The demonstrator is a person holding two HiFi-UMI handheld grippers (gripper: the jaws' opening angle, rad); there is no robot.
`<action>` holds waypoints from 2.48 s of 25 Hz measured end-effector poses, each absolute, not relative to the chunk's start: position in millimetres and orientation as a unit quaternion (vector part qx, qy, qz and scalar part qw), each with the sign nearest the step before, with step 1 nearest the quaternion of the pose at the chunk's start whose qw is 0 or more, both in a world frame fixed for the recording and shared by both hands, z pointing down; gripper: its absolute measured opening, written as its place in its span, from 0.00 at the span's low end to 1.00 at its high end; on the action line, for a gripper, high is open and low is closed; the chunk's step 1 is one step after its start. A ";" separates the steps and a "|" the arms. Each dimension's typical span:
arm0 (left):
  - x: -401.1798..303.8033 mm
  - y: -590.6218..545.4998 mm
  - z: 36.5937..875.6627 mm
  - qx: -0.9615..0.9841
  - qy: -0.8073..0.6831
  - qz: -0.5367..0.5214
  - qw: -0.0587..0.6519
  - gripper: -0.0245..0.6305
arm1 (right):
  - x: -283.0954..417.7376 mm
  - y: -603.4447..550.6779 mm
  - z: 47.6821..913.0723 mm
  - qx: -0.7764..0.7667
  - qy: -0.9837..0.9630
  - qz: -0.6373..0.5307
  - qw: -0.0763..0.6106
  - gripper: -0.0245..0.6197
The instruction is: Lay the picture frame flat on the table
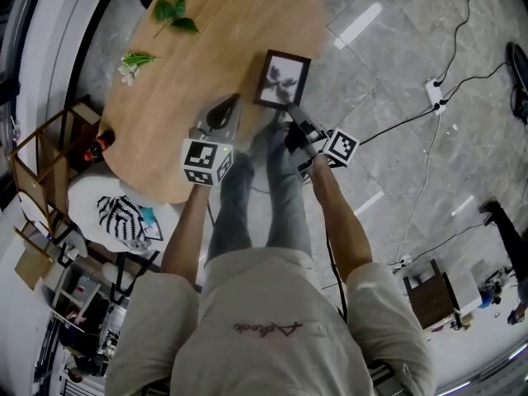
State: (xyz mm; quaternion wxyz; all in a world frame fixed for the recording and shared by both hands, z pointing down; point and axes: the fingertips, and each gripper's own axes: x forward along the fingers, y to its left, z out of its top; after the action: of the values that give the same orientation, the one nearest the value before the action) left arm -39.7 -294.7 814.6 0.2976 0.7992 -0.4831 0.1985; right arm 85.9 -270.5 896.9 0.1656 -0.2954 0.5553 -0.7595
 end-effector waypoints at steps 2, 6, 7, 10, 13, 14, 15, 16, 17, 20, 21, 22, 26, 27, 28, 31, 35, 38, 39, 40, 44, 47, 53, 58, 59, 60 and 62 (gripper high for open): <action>-38.2 -295.6 817.3 0.800 -0.482 0.199 0.298 0.04 | 84.5 -276.7 903.2 -0.298 0.557 -0.758 0.161 0.15; -37.7 -297.8 824.6 0.800 -0.480 0.198 0.301 0.04 | 74.7 -294.5 915.9 -0.298 0.564 -0.755 0.152 0.15; -37.9 -298.2 826.1 0.800 -0.480 0.198 0.302 0.04 | 71.7 -298.7 919.0 -0.298 0.565 -0.755 0.147 0.15; -39.0 -299.2 830.0 0.798 -0.479 0.199 0.305 0.04 | 63.7 -311.5 926.0 -0.298 0.573 -0.752 0.135 0.15; -41.3 -301.2 831.8 0.798 -0.480 0.200 0.305 0.04 | 57.3 -325.3 930.2 -0.297 0.576 -0.749 0.136 0.15; -42.6 -302.4 832.3 0.798 -0.481 0.200 0.305 0.04 | 55.2 -329.2 932.0 -0.298 0.574 -0.750 0.137 0.15; -43.8 -303.8 833.1 0.797 -0.481 0.200 0.305 0.04 | 53.4 -332.8 934.2 -0.298 0.572 -0.752 0.138 0.15; -44.6 -305.3 834.0 0.797 -0.482 0.200 0.304 0.04 | 52.2 -336.6 936.3 -0.298 0.572 -0.751 0.138 0.15; -44.9 -306.7 835.0 0.797 -0.482 0.199 0.304 0.04 | 51.3 -340.8 937.4 -0.298 0.575 -0.749 0.138 0.15; -43.3 -309.5 836.8 0.798 -0.481 0.198 0.304 0.04 | 50.5 -352.0 939.7 -0.300 0.582 -0.743 0.142 0.15; -43.1 -310.2 837.1 0.798 -0.481 0.198 0.303 0.04 | 50.3 -355.5 941.3 -0.302 0.582 -0.741 0.144 0.15; -43.3 -310.7 837.3 0.798 -0.482 0.198 0.303 0.04 | 49.8 -359.0 943.0 -0.306 0.581 -0.740 0.147 0.15; -46.5 -310.8 838.8 0.796 -0.484 0.197 0.306 0.04 | 45.3 -369.4 947.5 -0.308 0.583 -0.734 0.161 0.15; -47.5 -310.6 839.5 0.795 -0.485 0.197 0.306 0.04 | 43.7 -370.3 948.9 -0.308 0.586 -0.733 0.160 0.15; -48.3 -310.2 840.5 0.795 -0.485 0.197 0.307 0.04 | 42.0 -370.5 950.5 -0.307 0.588 -0.732 0.157 0.15; -50.0 -309.3 844.2 0.795 -0.484 0.199 0.307 0.04 | 36.2 -369.0 955.7 -0.306 0.586 -0.736 0.148 0.16; -51.5 -308.5 847.4 0.795 -0.483 0.198 0.309 0.04 | 32.5 -362.4 966.1 -0.312 0.584 -0.740 0.120 0.16; -53.9 -309.6 849.2 0.795 -0.484 0.196 0.310 0.04 | 28.1 -359.0 971.2 -0.311 0.593 -0.736 0.094 0.22; -54.7 -309.8 850.0 0.794 -0.484 0.196 0.311 0.04 | 26.6 -357.9 972.4 -0.311 0.599 -0.733 0.083 0.25; -55.5 -310.0 851.0 0.794 -0.483 0.196 0.311 0.04 | 24.9 -357.1 973.3 -0.312 0.605 -0.729 0.070 0.28; -56.5 -310.2 852.4 0.795 -0.482 0.194 0.313 0.04 | 18.9 -354.0 974.5 -0.323 0.652 -0.686 -0.010 0.30; -56.8 -309.5 853.1 0.795 -0.481 0.192 0.314 0.04 | 16.4 -350.7 978.1 -0.337 0.691 -0.634 -0.089 0.30; -59.7 -307.7 854.6 0.793 -0.483 0.191 0.317 0.04 | 16.6 -345.2 985.5 -0.356 0.739 -0.535 -0.204 0.34; -57.5 -308.4 855.1 0.793 -0.484 0.189 0.318 0.04 | 25.3 -343.3 991.6 -0.375 0.776 -0.392 -0.321 0.37; -57.0 -308.5 855.1 0.793 -0.484 0.189 0.318 0.04 | 25.7 -342.9 991.6 -0.375 0.782 -0.368 -0.336 0.37; -56.3 -308.5 855.0 0.793 -0.484 0.189 0.318 0.04 | 25.9 -342.2 990.9 -0.375 0.785 -0.351 -0.347 0.37; -54.6 -308.0 854.8 0.794 -0.483 0.189 0.318 0.04 | 25.3 -339.9 988.0 -0.372 0.788 -0.341 -0.353 0.36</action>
State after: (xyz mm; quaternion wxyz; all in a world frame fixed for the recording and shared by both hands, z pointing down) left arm -54.6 -308.0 854.8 0.3181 0.7935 -0.4833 0.1888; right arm 25.3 -339.9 988.0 -0.3526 -0.3724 0.7878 -0.3411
